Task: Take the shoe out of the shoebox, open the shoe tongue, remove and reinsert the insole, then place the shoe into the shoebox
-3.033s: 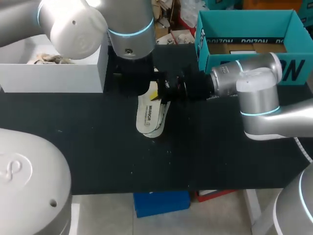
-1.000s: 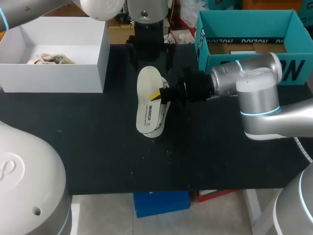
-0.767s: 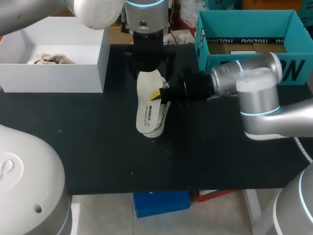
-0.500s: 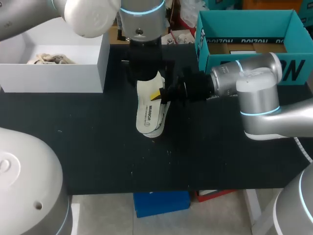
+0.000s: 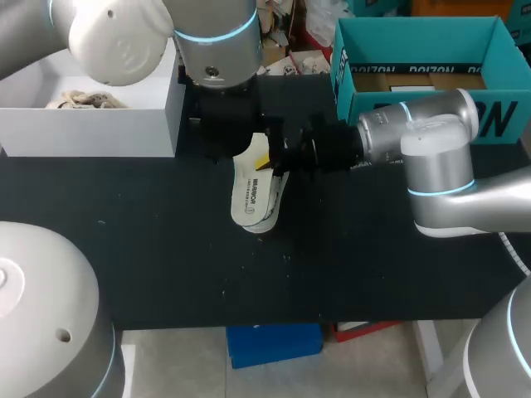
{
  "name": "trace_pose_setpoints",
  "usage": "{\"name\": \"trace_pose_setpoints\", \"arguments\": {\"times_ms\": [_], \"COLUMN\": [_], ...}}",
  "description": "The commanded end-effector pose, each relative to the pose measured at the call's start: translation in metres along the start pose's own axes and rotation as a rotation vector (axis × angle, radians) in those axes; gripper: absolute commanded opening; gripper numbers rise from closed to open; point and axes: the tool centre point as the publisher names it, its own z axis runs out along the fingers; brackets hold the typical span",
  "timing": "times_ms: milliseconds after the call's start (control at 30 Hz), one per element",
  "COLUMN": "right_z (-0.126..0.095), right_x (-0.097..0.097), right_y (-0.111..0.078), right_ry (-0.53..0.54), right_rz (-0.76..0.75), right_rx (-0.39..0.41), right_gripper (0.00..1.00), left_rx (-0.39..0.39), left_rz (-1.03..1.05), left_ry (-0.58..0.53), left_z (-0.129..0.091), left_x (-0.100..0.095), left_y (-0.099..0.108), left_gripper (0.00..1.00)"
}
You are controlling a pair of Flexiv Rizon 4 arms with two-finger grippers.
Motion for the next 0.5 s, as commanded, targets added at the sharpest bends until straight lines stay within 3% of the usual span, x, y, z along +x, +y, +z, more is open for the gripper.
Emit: {"name": "trace_pose_setpoints", "arguments": {"times_ms": [33, 100, 200, 400, 500], "right_z": [0.001, 0.001, 0.001, 0.001, 0.001], "right_x": [0.0, 0.0, 0.0, 0.0, 0.0], "right_y": [0.0, 0.0, 0.0, 0.0, 0.0], "right_ry": [0.0, 0.0, 0.0, 0.0, 0.0], "right_rz": [0.0, 0.0, 0.0, 0.0, 0.0], "right_rx": [-0.001, -0.001, -0.001, -0.001, -0.001], "right_gripper": [0.0, 0.0, 0.0, 0.0, 0.0], "left_rx": [-0.035, -0.028, -0.001, -0.014, -0.036], "left_rz": [0.003, -0.004, 0.01, 0.032, 0.032], "left_ry": [-0.016, -0.051, -0.245, -0.52, -0.579], "left_z": [0.003, 0.004, 0.005, 0.014, 0.019], "left_x": [0.006, 0.008, 0.013, 0.025, 0.029], "left_y": [-0.006, -0.007, -0.003, -0.002, -0.004], "left_gripper": [1.0, 1.0, 1.0, 1.0, 1.0]}}
